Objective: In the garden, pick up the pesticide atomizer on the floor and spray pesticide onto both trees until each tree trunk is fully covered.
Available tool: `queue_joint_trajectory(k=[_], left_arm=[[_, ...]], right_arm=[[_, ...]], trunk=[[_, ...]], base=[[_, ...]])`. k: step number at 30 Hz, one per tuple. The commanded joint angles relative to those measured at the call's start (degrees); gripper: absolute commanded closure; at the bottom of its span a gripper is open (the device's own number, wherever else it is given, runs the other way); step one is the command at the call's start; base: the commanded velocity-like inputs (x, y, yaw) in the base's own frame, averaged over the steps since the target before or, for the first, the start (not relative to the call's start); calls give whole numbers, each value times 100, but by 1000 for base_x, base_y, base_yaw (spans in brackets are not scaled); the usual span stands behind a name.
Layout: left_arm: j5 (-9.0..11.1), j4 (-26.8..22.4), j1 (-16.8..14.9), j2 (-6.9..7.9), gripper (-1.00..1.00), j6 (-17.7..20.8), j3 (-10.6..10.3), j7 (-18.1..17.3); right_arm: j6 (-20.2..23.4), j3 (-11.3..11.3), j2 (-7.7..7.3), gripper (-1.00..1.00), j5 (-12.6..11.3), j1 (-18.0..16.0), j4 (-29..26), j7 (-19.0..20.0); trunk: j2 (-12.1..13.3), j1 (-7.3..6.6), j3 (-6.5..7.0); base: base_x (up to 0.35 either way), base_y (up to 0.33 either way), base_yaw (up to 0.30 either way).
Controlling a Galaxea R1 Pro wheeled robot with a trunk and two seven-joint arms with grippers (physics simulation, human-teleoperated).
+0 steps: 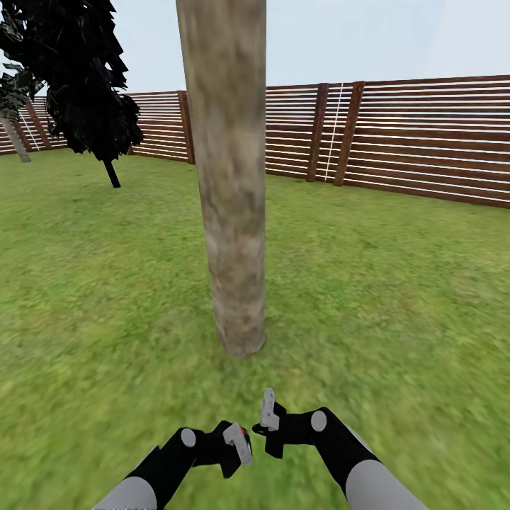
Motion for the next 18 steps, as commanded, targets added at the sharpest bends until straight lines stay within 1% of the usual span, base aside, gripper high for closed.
queue_joint_trajectory(k=[1,10,18], left_arm=[[-58,-6,-3,0,100,-46,3,-7],[-49,-14,-4,-19,100,-30,23,-1],[-46,1,5,-122,100,-57,63,-1]], right_arm=[[-24,-36,6,100,43,-2,-6,25],[-24,-36,6,100,43,-2,-6,25],[-24,-36,6,100,43,-2,-6,24]], trunk=[[-2,-1,-5],[-2,-1,-5],[-2,-1,-5]], base=[[0,0,0],[0,0,0],[0,0,0]])
